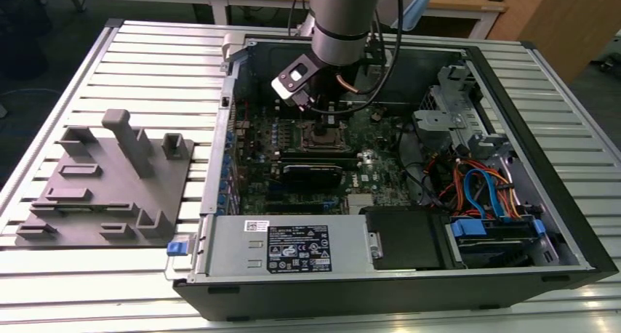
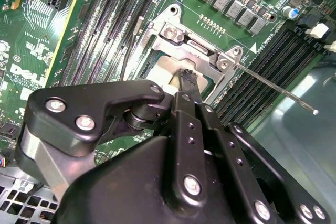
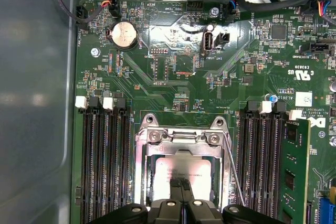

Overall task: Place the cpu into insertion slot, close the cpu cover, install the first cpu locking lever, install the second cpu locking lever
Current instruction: 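Install the first cpu locking lever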

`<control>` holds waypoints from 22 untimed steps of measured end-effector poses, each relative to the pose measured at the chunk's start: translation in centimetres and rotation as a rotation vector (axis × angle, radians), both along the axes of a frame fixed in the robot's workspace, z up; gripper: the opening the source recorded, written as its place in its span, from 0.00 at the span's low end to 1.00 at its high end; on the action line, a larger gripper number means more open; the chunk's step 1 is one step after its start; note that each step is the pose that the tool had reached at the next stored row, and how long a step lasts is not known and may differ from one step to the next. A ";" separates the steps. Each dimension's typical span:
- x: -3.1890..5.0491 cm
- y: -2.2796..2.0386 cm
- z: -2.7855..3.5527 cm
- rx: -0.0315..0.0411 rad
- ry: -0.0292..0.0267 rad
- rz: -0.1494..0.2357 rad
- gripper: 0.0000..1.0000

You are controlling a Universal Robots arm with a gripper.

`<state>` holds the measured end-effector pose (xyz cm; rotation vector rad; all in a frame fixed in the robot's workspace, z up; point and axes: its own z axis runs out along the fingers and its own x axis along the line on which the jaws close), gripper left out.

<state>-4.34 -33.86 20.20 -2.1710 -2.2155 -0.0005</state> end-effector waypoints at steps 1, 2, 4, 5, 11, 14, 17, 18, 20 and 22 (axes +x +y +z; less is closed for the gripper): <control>0.00 0.00 0.00 0.0000 0.0000 0.000 0.10; 0.00 0.00 0.00 0.0001 0.0000 0.000 0.10; 0.00 0.00 0.00 0.0000 0.0000 0.000 0.10; 0.00 0.00 0.00 -0.0001 0.0000 0.000 0.10; 0.00 0.00 0.41 -0.0017 0.0000 0.000 0.10; 0.00 0.00 0.71 -0.0037 0.0000 0.000 0.10; 0.00 0.00 0.96 -0.0076 0.0000 0.000 0.10; 0.00 0.00 1.04 -0.0088 0.0000 0.000 0.10; 0.00 0.00 1.19 -0.0121 -0.0001 0.000 0.10; 0.00 0.00 1.34 -0.0150 0.0000 0.000 0.10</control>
